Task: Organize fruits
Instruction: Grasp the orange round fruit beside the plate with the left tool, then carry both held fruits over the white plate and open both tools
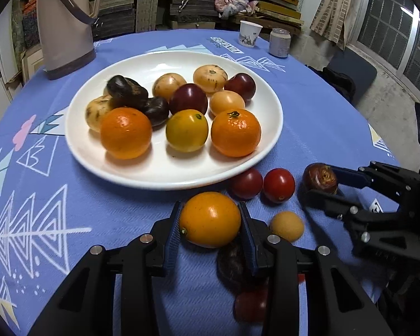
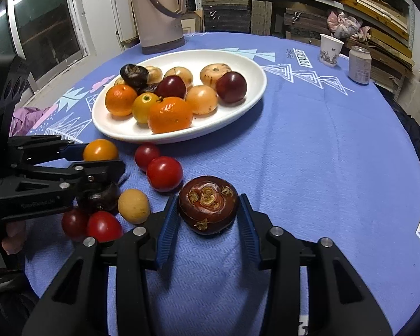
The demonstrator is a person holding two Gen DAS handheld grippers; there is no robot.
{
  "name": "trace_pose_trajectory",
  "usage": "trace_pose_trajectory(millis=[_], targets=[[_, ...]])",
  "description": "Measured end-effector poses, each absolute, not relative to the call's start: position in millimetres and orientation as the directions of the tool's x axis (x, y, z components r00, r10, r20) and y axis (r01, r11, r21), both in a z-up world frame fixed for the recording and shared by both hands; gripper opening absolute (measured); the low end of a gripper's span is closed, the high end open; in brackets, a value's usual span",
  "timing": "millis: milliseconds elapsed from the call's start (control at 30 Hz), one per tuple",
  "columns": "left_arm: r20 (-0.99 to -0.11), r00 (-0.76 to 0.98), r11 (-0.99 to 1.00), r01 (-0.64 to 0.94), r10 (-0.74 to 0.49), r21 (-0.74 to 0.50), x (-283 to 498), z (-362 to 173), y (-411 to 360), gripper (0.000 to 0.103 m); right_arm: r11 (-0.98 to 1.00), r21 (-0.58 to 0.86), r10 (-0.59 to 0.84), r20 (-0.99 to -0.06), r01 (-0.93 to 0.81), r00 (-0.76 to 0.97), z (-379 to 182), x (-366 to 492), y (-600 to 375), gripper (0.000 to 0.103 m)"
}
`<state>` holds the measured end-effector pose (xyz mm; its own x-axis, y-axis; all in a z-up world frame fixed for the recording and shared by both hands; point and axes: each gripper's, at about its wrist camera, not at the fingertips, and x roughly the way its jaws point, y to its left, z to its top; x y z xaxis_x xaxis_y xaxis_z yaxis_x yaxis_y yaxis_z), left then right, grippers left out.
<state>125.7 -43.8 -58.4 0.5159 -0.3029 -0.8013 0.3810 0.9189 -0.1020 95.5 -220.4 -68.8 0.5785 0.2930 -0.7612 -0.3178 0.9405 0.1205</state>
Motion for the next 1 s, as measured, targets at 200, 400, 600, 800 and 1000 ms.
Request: trace_pose_trajectory(millis=[200, 400, 600, 800, 1000], targets=[[-0.787, 0.535, 0.922, 0.371, -0.308, -0.108, 111.3, -45.2, -32.0, 0.039, 0.935, 0.133, 0.313, -0.742, -0.328, 0.593, -58.1, 89.5, -222.0, 0.042], [-0.760, 0.563, 0.923, 0.363, -0.324, -0.125, 106.0, -24.2, -20.4, 0.039, 0.925, 0.147, 0.344, -0.711, -0.349, 0.613, -39.7, 83.9, -222.7, 0.043], [-0.736, 0.599, 0.925, 0.366, -0.315, -0.098, 111.8, -3.6, -20.6, 0.039, 0.917, 0.148, 0.367, -0.675, -0.370, 0.640, -17.3, 86.9, -220.7, 0.043], [-0.718, 0.634, 0.932, 0.359, -0.288, -0.057, 138.0, 17.2, -24.0, 0.039, 0.909, 0.136, 0.385, -0.639, -0.395, 0.666, 4.7, 109.4, -214.4, 0.043], [-0.738, 0.618, 0.938, 0.342, -0.271, -0.058, 181.7, 15.8, -36.3, 0.039, 0.878, 0.180, 0.448, -0.631, -0.443, 0.633, 7.5, 144.4, -192.4, 0.043]])
